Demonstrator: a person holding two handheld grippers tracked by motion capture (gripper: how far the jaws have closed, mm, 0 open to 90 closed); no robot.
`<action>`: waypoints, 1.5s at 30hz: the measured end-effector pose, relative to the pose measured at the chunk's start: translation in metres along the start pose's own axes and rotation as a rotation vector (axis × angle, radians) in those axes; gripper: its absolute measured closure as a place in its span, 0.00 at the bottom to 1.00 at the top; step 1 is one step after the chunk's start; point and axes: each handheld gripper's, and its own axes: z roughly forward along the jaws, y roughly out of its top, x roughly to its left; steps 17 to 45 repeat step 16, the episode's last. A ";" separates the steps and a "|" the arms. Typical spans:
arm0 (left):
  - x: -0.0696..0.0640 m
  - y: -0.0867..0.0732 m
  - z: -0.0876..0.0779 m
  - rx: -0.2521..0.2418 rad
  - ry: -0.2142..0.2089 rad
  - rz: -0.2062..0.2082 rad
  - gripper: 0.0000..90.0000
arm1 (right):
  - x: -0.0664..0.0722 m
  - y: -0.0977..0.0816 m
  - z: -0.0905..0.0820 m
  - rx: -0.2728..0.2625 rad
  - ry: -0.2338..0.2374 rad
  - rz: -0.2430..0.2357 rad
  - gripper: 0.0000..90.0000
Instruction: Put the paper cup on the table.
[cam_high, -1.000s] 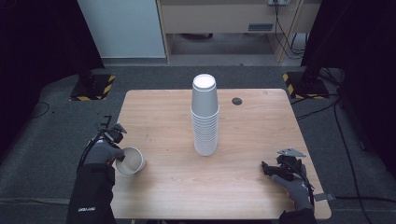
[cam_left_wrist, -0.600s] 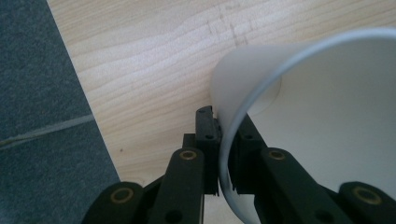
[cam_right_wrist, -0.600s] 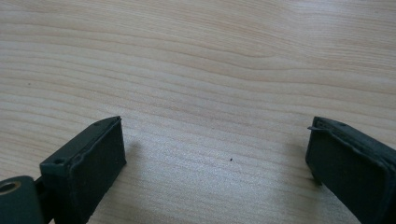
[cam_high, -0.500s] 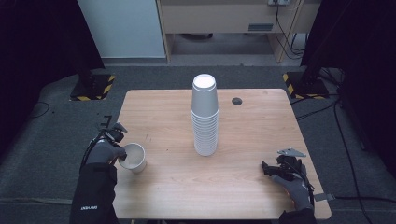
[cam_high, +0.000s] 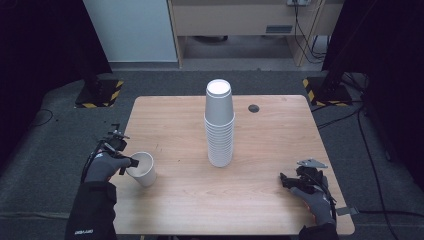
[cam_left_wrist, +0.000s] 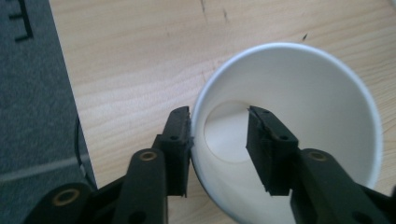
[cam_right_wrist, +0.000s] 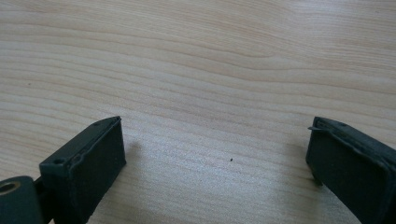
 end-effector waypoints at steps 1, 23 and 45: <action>0.000 -0.001 -0.002 -0.018 -0.006 0.001 0.62 | 0.000 0.000 0.000 0.000 0.000 0.001 0.05; 0.004 -0.050 -0.017 -0.611 -0.052 -0.048 0.52 | 0.000 0.000 0.000 0.000 -0.001 -0.001 0.05; 0.004 -0.050 -0.017 -0.611 -0.052 -0.048 0.52 | 0.000 0.000 0.000 0.000 -0.001 -0.001 0.05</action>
